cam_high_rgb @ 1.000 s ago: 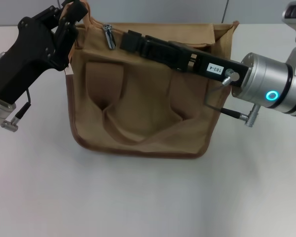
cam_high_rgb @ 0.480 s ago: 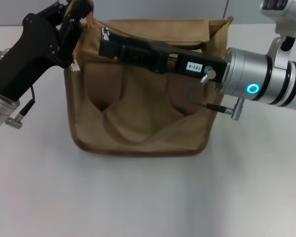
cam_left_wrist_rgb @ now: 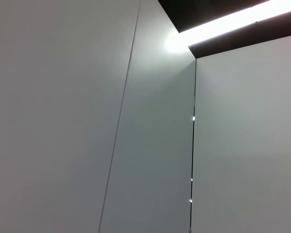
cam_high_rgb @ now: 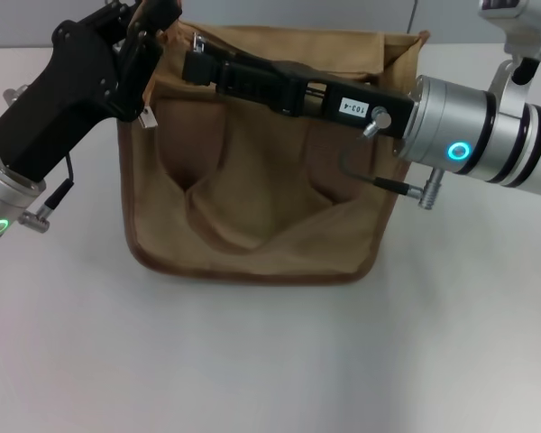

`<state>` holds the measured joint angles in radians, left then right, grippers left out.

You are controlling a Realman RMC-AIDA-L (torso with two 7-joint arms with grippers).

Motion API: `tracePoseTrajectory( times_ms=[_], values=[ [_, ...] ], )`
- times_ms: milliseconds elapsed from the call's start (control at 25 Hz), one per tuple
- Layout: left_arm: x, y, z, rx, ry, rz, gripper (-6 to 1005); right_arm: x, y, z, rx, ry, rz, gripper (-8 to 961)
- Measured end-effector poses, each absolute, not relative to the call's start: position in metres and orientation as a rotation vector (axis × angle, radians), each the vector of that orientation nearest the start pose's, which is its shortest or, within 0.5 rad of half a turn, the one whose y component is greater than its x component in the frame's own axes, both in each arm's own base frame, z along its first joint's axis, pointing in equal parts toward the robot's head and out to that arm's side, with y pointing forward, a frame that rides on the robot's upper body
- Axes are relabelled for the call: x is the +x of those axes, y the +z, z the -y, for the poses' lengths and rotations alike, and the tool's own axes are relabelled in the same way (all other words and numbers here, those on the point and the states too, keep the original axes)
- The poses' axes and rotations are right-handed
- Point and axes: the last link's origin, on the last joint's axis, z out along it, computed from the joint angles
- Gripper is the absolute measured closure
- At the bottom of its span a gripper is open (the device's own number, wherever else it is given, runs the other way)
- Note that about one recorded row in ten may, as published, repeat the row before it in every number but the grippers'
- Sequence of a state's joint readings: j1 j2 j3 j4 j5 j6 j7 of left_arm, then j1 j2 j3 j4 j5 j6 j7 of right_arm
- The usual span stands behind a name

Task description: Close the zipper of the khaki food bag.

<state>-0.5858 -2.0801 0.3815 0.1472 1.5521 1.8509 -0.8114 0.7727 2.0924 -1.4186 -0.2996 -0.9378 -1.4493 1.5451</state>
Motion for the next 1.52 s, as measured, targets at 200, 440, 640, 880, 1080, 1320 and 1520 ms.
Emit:
tracePoseTrajectory(
  times_ms=[200, 440, 640, 880, 1080, 1320, 1520],
  values=[
    [-0.2213, 0.0109, -0.3134, -2.081, -1.569, 0.244, 920, 0.1314, -0.0621, -0.3534, -2.685, 1.482, -1.016, 164],
    [-0.2212, 0.0110, -0.3135, -2.080, -1.569, 0.244, 919, 0.1351, -0.0622, -0.3591, -2.633, 1.466, -1.060, 164],
    [-0.2207, 0.0112, -0.3132, -2.079, -1.574, 0.242, 920, 0.1292, -0.0643, -0.3566, -2.680, 1.462, -1.033, 164],
    [-0.2207, 0.0113, -0.3128, -2.079, -1.579, 0.244, 920, 0.1303, -0.0640, -0.3600, -2.650, 1.457, -1.046, 163],
    [-0.2202, 0.0114, -0.3132, -2.079, -1.578, 0.238, 920, 0.1284, -0.0644, -0.3603, -2.655, 1.458, -1.041, 163],
    [-0.2202, 0.0110, -0.3135, -2.078, -1.576, 0.241, 919, 0.1269, -0.0674, -0.3607, -2.671, 1.431, -1.036, 163],
    [-0.2202, 0.0113, -0.3138, -2.075, -1.576, 0.241, 919, 0.1294, -0.0670, -0.3598, -2.663, 1.434, -1.048, 194]
  ],
)
